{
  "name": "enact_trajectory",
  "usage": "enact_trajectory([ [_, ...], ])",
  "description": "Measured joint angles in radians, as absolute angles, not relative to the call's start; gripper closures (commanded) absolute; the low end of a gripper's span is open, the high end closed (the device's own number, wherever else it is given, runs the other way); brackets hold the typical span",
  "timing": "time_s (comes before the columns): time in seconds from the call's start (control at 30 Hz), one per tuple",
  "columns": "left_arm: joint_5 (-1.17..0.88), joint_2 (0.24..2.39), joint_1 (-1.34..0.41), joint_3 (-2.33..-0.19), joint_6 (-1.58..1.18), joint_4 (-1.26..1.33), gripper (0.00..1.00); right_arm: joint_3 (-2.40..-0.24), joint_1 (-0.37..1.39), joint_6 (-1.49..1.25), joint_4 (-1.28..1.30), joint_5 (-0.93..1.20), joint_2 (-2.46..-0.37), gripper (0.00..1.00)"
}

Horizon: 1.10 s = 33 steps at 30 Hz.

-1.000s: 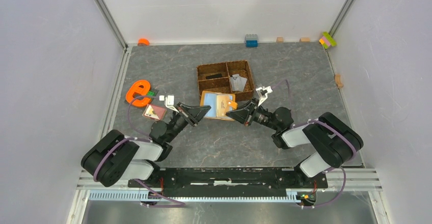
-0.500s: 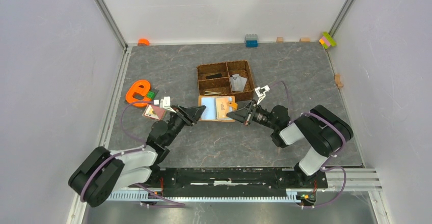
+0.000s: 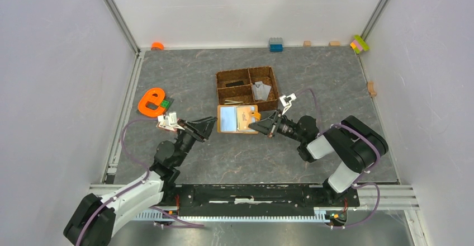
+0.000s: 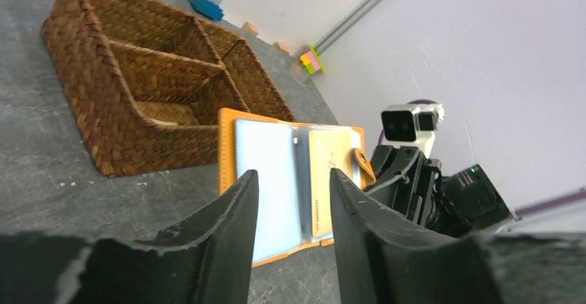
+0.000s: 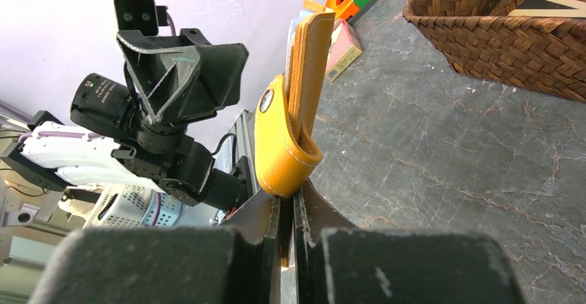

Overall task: Take the credit cards out of the card holder
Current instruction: Remove the credit card from the card holder.

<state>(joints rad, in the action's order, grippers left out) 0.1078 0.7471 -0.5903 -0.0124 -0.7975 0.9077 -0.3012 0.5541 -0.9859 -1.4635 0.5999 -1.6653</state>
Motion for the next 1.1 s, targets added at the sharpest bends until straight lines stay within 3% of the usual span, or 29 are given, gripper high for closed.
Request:
enact_trajectory([
  [0.17,-0.008,0.809,-0.591,-0.017,-0.760,0.962,0.62,-0.301,0.554,-0.983,-1.464,0.604,-1.665,1.00],
  [0.47,-0.266,1.236,-0.591,-0.105,-0.773,1.219,0.60,-0.301,0.555,-0.982,-1.464,0.624,-1.632,1.00],
  [0.93,-0.350,1.333,-0.590,-0.158,-0.806,1.338,0.66,-0.317,0.575,-0.968,-1.464,0.641,-1.631,1.00],
  [1.1,-0.348,1.345,-0.585,-0.158,-0.816,1.362,0.54,-0.323,0.576,-0.959,-1.464,0.639,-1.631,1.00],
])
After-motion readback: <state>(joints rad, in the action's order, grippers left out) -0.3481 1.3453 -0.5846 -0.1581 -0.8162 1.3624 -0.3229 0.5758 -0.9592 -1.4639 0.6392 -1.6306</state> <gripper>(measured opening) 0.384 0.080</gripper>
